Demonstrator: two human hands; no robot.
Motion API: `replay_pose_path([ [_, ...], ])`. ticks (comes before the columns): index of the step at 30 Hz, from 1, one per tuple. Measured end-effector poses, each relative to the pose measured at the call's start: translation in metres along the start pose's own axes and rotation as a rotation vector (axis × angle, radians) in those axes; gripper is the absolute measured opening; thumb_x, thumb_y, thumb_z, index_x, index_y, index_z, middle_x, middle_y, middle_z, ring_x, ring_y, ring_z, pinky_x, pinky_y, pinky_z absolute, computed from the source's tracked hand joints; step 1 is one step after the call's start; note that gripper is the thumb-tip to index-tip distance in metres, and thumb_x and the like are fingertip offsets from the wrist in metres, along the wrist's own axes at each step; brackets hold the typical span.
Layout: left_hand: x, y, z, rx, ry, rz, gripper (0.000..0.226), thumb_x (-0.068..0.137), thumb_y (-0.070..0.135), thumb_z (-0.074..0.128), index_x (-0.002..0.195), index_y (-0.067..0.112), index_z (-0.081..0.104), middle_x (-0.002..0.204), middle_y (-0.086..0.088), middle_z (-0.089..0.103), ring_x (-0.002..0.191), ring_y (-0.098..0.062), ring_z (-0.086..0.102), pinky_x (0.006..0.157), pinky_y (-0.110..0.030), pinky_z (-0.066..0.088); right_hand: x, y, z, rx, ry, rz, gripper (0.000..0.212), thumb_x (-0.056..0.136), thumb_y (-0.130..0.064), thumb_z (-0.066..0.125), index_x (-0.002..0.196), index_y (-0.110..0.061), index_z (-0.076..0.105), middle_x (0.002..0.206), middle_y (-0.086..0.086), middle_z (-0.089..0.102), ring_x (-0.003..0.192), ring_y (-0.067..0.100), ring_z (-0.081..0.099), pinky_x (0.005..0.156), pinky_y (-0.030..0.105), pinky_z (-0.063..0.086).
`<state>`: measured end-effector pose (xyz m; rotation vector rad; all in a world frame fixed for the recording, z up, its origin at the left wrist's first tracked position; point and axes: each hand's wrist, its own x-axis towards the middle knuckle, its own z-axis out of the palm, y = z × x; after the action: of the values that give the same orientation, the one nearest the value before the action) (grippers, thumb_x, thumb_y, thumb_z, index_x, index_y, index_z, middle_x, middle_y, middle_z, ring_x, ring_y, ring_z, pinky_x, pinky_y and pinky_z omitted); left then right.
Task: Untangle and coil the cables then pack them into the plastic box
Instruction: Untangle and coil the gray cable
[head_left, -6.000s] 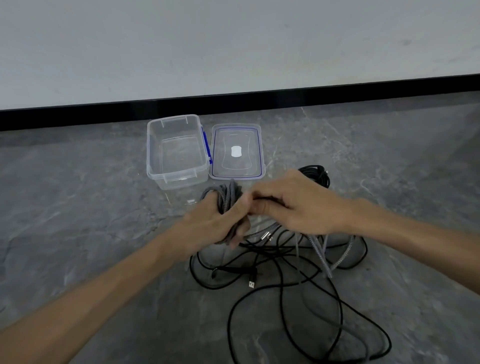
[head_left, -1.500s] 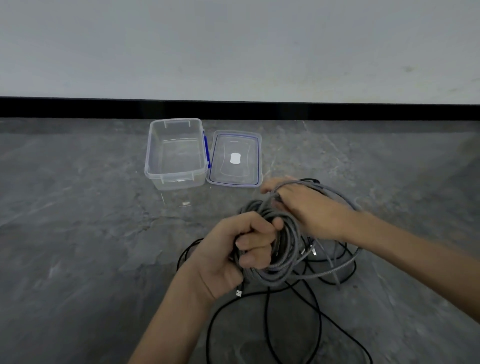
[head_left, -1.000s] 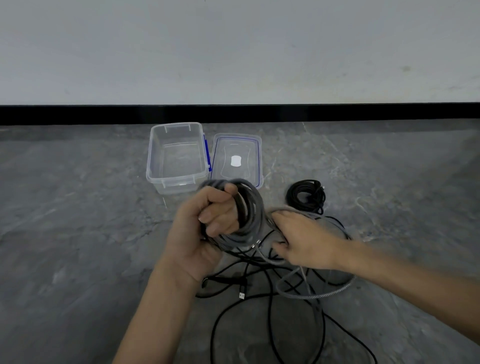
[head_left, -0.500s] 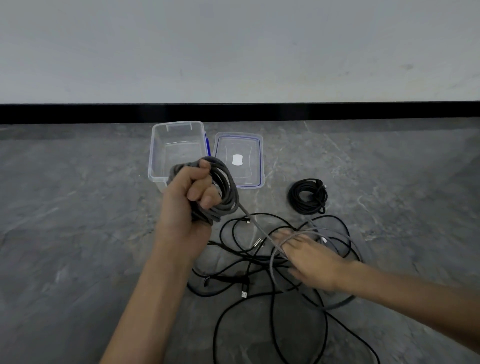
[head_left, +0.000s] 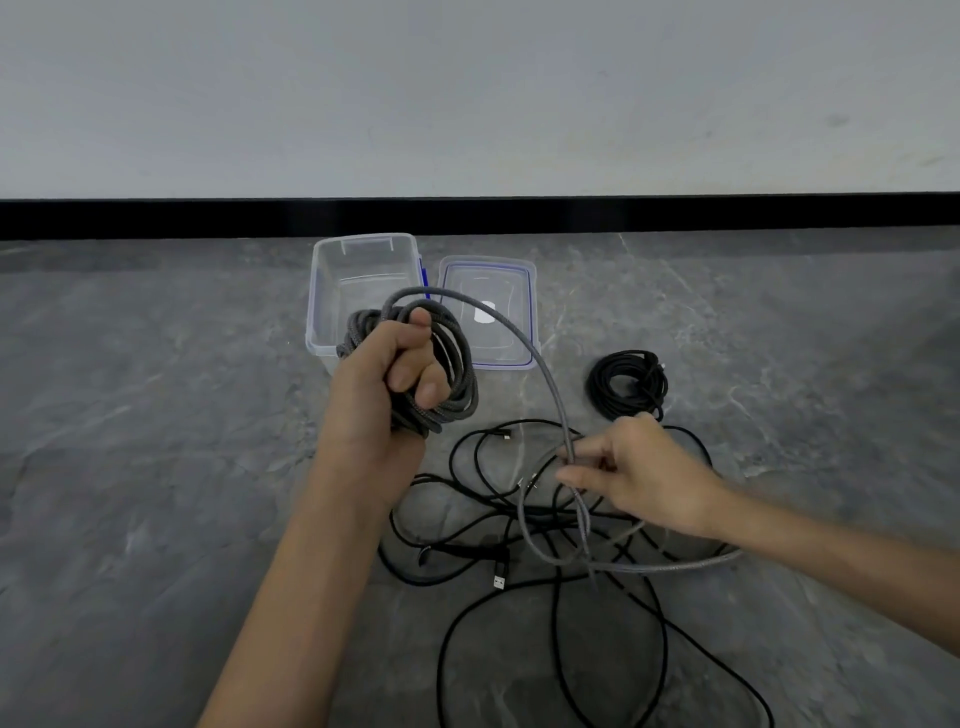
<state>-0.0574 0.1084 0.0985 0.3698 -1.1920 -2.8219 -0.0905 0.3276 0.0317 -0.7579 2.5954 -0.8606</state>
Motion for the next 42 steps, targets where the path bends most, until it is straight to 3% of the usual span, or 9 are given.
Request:
replay_pose_path([
  [3, -0.002, -0.004, 0.002, 0.01, -0.016, -0.023, 0.025, 0.093, 0.001, 0.036, 0.078, 0.011, 0.053, 0.043, 0.011, 0.026, 0.036, -0.005, 0.029, 0.04, -0.015, 0.03, -0.001, -0.002, 0.003, -0.201, 0.064, -0.041, 0.03, 0.084, -0.028, 0.074, 0.071, -0.047, 0.053, 0.045, -0.002, 0.045, 0.043, 0.011, 0.03, 0.049, 0.013, 0.025],
  [6, -0.002, -0.007, 0.003, 0.068, -0.024, -0.011, 0.024, 0.093, 0.0, 0.038, 0.079, 0.01, 0.054, 0.043, 0.01, 0.026, 0.035, -0.006, 0.03, 0.04, -0.015, 0.031, 0.001, -0.001, 0.001, -0.205, 0.127, -0.033, 0.031, 0.086, -0.031, 0.071, 0.061, -0.024, 0.055, 0.041, -0.004, 0.044, 0.039, 0.007, 0.037, 0.045, 0.012, 0.028],
  [9, -0.002, -0.013, 0.005, 0.147, -0.037, -0.006, 0.022, 0.093, 0.0, 0.04, 0.08, 0.008, 0.055, 0.045, 0.008, 0.026, 0.037, -0.008, 0.03, 0.041, -0.016, 0.033, 0.011, 0.0, -0.008, -0.158, 0.162, -0.016, 0.039, 0.092, -0.022, 0.063, 0.056, -0.016, 0.049, 0.046, 0.003, 0.045, 0.045, 0.013, 0.035, 0.05, 0.03, 0.036],
  [13, -0.005, -0.023, 0.01, -0.022, -0.065, -0.093, 0.022, 0.096, 0.004, 0.04, 0.082, 0.01, 0.055, 0.046, 0.009, 0.029, 0.037, -0.005, 0.033, 0.042, -0.014, 0.034, 0.016, 0.002, -0.002, -0.308, -0.034, -0.026, 0.011, 0.089, -0.007, 0.049, 0.084, -0.014, 0.057, 0.073, 0.008, 0.06, 0.065, 0.027, 0.057, 0.057, 0.037, 0.046],
  [18, 0.004, -0.013, 0.003, -0.291, -0.067, -0.074, 0.006, 0.086, 0.013, 0.052, 0.083, 0.012, 0.057, 0.045, 0.011, 0.034, 0.039, -0.004, 0.035, 0.045, -0.011, 0.035, -0.005, -0.002, 0.023, -0.47, -0.294, 0.062, 0.037, 0.07, 0.014, 0.041, 0.093, -0.015, 0.044, 0.094, 0.008, 0.058, 0.082, 0.031, 0.059, 0.062, 0.036, 0.042],
  [24, 0.015, -0.023, -0.017, 0.02, 0.128, 0.202, 0.025, 0.099, 0.02, 0.051, 0.075, 0.014, 0.051, 0.051, 0.009, 0.041, 0.048, -0.006, 0.047, 0.054, -0.017, 0.045, -0.013, -0.005, 0.023, -0.324, -0.163, -0.127, 0.017, 0.089, -0.002, 0.046, 0.082, -0.017, 0.043, 0.077, -0.002, 0.053, 0.066, 0.021, 0.051, 0.061, 0.042, 0.046],
  [28, 0.014, -0.039, -0.025, 0.634, 0.171, 0.345, 0.025, 0.096, 0.025, 0.058, 0.074, 0.014, 0.062, 0.056, -0.001, 0.057, 0.051, -0.009, 0.055, 0.054, -0.021, 0.045, -0.019, -0.029, 0.017, -0.319, -0.122, -0.309, 0.028, 0.1, -0.036, 0.033, 0.087, -0.018, 0.05, 0.082, -0.002, 0.056, 0.071, 0.021, 0.054, 0.062, 0.034, 0.044],
  [36, 0.015, -0.072, -0.033, 1.2, -0.112, 0.238, 0.013, 0.088, 0.03, 0.067, 0.077, 0.03, 0.061, 0.066, 0.009, 0.067, 0.065, -0.003, 0.064, 0.07, -0.021, 0.052, -0.004, -0.053, -0.021, -0.399, -0.112, -0.49, 0.028, 0.094, -0.036, 0.046, 0.076, -0.017, 0.054, 0.07, -0.004, 0.056, 0.06, 0.02, 0.056, 0.054, 0.038, 0.047],
  [42, 0.008, -0.058, -0.027, 1.149, -0.25, 0.144, 0.043, 0.087, 0.054, 0.053, 0.074, 0.016, 0.067, 0.057, 0.001, 0.066, 0.058, 0.001, 0.061, 0.062, -0.012, 0.044, 0.013, -0.056, -0.054, -0.265, -0.114, -0.478, 0.009, 0.089, -0.03, 0.06, 0.084, -0.024, 0.064, 0.065, -0.015, 0.059, 0.058, 0.003, 0.053, 0.059, 0.016, 0.04],
])
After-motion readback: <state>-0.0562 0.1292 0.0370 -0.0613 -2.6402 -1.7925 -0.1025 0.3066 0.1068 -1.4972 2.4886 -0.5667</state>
